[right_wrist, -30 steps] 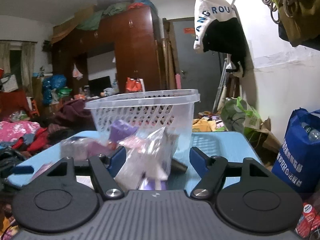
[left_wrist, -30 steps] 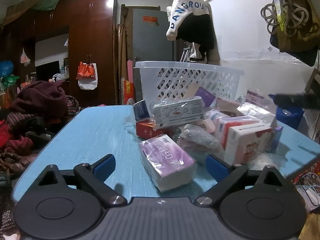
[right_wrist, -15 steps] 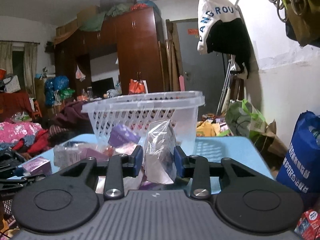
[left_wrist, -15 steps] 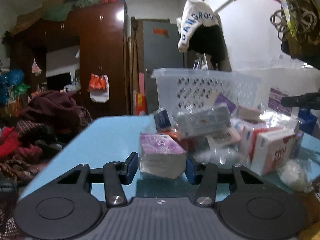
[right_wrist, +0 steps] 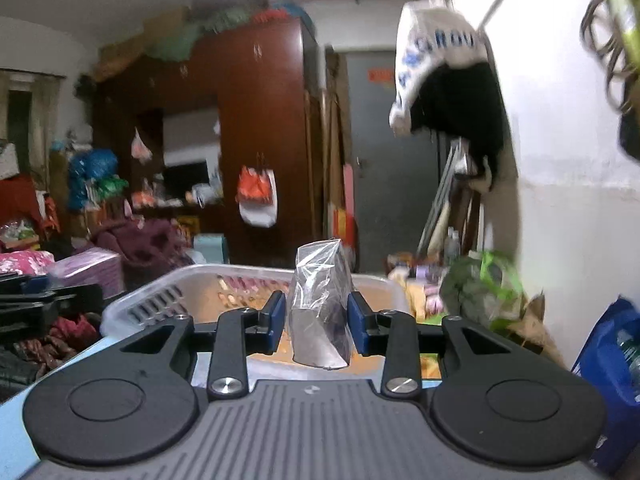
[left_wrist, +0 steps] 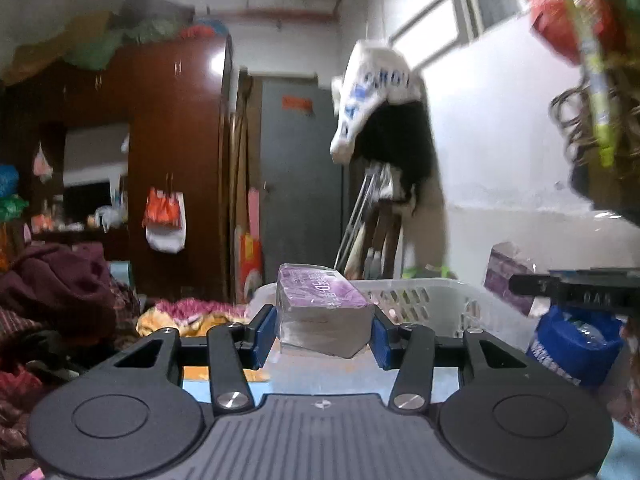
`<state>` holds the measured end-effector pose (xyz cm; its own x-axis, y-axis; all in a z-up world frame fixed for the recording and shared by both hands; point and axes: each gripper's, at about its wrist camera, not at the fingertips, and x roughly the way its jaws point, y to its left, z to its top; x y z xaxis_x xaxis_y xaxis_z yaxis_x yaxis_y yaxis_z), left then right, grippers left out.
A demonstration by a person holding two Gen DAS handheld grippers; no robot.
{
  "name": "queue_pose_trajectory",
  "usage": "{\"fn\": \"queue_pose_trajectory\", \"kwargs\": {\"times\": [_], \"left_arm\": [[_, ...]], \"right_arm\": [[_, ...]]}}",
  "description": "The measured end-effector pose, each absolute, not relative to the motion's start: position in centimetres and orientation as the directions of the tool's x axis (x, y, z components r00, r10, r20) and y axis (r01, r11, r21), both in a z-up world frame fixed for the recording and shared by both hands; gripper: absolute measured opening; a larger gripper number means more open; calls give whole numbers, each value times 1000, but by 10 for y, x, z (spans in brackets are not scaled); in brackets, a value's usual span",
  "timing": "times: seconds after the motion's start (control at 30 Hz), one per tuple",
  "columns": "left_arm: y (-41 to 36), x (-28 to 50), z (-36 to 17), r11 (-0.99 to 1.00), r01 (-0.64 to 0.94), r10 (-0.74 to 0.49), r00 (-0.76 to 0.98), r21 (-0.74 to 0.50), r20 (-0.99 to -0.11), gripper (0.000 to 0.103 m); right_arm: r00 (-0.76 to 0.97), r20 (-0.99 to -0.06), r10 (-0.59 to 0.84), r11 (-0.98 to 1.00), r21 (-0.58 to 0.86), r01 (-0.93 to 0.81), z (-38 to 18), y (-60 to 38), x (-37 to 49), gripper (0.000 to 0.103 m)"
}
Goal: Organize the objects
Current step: 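Grasp purple tissue pack with left gripper while right grasps foil-wrapped bag, then open both grippers over the white basket to drop the items, then grasp clear plastic bag with left gripper while right grasps another clear bag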
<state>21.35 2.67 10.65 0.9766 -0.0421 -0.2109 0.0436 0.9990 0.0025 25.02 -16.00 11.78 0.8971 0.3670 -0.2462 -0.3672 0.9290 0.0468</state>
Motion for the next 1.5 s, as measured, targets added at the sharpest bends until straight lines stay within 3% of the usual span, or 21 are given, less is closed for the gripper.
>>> {"fn": "queue_pose_trajectory", "kwargs": {"times": [0.13, 0.23, 0.27, 0.3, 0.33, 0.37, 0.43, 0.63, 0.77, 0.87, 0.97, 1.07, 1.17, 1.2, 1.4, 1.47, 1.5], "left_arm": [[13, 266, 111, 999, 30, -24, 947, 13, -320, 52], [10, 278, 108, 999, 31, -24, 939, 17, -344, 55], [11, 280, 105, 999, 36, -29, 935, 14, -352, 63], [11, 281, 103, 999, 33, -26, 935, 14, -353, 80], [14, 273, 103, 1000, 17, -10, 945, 18, -328, 88], [16, 264, 104, 1000, 3, 5, 954, 27, -298, 88], [20, 238, 105, 999, -19, 27, 970, 36, -242, 88], [39, 116, 57, 999, 14, -17, 995, -29, -99, 95], [39, 62, 7, 998, 8, -14, 995, -59, -99, 95], [37, 47, -10, 998, 10, -17, 995, -65, -102, 95], [33, 48, -14, 1000, 4, -7, 995, -31, -100, 95], [30, 46, -20, 1000, 24, -26, 995, -18, -97, 95], [27, 48, -30, 1000, 24, -22, 992, 19, -124, 95], [26, 49, -33, 999, 27, -24, 991, 21, -133, 95], [10, 49, -45, 994, 42, -27, 988, 97, -150, 94], [4, 51, -50, 992, 62, -42, 984, 112, -171, 86], [3, 53, -52, 992, 64, -43, 983, 111, -181, 69]], "right_arm": [[886, -326, 330, 938, 6, -347, 111, -150, 281, 38], [887, -319, 334, 937, 11, -348, 104, -152, 280, 40], [890, -308, 338, 938, 27, -346, 105, -155, 277, 52], [895, -289, 338, 939, 49, -339, 107, -160, 270, 73], [909, -244, 339, 941, 70, -332, 111, -167, 257, 84], [919, -197, 342, 940, 80, -333, 113, -174, 243, 103], [930, -96, 355, 934, 88, -347, 109, -190, 201, 103], [945, 21, 327, 940, 93, -327, 34, -211, 71, 103], [899, -78, 431, 902, 54, -428, -16, -186, 30, 103], [864, -91, 495, 866, -24, -499, -41, -163, 18, 102], [851, -103, 515, 853, -37, -521, -45, -150, 24, 87], [837, -112, 536, 838, -50, -543, -44, -141, 31, 81], [818, -150, 555, 822, -49, -567, -51, -141, 31, 55], [815, -153, 560, 820, -43, -571, -51, -143, 27, 51], [800, -144, 582, 808, -6, -589, -54, -160, 15, 46], [799, -137, 585, 807, 3, -590, -54, -164, 13, 46], [800, -135, 585, 807, 4, -590, -53, -166, 12, 46]]}}
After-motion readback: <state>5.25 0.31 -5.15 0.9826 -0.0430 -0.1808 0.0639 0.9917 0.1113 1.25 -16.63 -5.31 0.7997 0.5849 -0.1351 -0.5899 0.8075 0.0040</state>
